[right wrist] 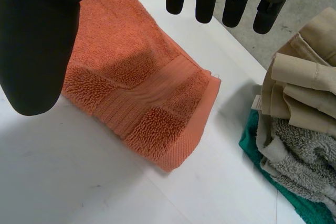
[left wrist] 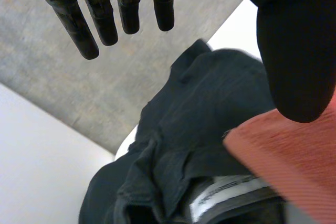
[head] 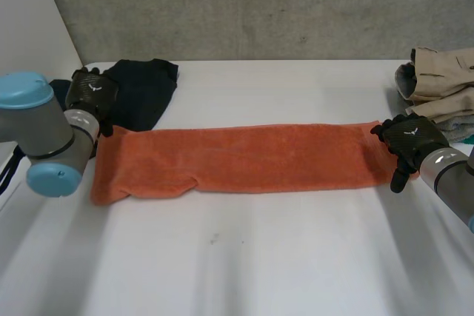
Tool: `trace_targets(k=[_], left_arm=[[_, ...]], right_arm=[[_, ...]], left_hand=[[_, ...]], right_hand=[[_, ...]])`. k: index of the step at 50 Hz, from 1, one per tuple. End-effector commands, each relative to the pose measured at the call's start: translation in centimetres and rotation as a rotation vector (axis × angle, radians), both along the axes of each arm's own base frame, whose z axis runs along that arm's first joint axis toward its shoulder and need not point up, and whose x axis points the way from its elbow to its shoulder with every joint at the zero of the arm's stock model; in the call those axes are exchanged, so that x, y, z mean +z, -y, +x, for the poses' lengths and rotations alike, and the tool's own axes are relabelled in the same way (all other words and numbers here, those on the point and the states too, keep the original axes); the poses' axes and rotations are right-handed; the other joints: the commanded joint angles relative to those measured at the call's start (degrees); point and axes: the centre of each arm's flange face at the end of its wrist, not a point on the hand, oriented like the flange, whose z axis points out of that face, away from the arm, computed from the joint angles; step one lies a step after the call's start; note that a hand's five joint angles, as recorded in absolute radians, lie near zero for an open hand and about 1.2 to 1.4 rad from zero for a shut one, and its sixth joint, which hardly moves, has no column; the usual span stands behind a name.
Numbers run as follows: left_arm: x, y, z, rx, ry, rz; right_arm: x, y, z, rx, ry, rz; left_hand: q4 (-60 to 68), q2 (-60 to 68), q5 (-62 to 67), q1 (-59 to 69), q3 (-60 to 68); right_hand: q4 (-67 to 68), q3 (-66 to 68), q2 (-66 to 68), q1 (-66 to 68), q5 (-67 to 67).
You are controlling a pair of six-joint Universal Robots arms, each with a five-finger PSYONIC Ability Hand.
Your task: Fold the laundry.
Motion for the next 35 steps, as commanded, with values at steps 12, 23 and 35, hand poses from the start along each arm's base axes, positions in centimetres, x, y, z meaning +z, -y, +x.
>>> trace_targets(k=[12, 23, 35], left_arm=[[3.9, -9.1, -1.8, -0.212, -0.183, 0.068], [3.5, -10.9, -3.3, -0.260, -0.190, 0.094], [4.4, -11.3, -3.5, -0.270, -0.194, 0.069]], right_arm=[[-1.1, 2.1, -2.6, 0.008, 0.029, 0.021], [-3.4, 3.9, -3.7, -0.012, 0.015, 0.052], [-2.2, 5.4, -8.7, -0.120, -0.041, -0.010]], left_hand=[[-1.59, -1.78, -1.13, -2.95, -1.92], [-1.75, -1.95, -1.30, -3.12, -2.09], [-1.75, -1.95, -1.30, -3.12, -2.09]], right_hand=[[17.22, 17.22, 17.33, 16.42, 16.61], [23.93, 23.93, 24.03, 23.13, 23.32], [67.80, 67.80, 67.91, 67.00, 67.19]])
